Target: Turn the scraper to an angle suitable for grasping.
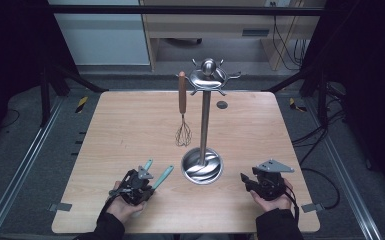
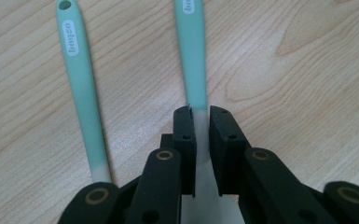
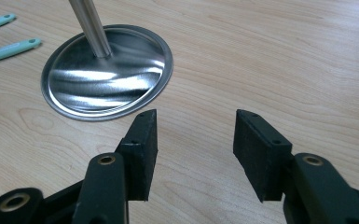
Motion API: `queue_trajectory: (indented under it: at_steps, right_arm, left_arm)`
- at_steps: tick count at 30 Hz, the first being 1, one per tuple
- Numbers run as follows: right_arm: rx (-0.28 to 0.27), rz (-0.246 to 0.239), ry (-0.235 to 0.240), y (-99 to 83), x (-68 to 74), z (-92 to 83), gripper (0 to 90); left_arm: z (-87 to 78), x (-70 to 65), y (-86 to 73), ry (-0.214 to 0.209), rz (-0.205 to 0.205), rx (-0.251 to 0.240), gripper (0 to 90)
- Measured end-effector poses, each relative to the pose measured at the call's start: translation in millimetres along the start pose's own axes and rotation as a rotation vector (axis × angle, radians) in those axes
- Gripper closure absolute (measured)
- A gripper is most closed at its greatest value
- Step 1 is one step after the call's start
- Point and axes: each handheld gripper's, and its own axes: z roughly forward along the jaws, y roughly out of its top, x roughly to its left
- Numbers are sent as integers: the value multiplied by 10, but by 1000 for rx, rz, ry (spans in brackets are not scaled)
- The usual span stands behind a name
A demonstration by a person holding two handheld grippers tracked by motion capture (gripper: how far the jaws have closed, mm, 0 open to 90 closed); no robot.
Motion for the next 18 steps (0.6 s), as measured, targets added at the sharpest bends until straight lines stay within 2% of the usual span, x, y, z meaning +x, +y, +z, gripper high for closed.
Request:
queue_trajectory:
  at_steps: [2,6,10,11,18]
  right_arm:
    - [1,4,2,1,2,-4,499]
    - [-3,3,0,2,-8,-9,499]
    - [0,12,3,1,-10,-15,499]
    - [-1,11,2,1,-10,-15,499]
    - [-5,5,-3,0,-19,-16,499]
  left_arm:
    - [-2,21,-9,-15,-15,-5,812]
    - [-32,38,-15,-25,-9,-22,814]
    - [-129,36,-17,-26,-1,-53,815]
    - [-154,43,-21,-25,6,-55,815]
    - [-317,124,-63,-1,-12,-110,815]
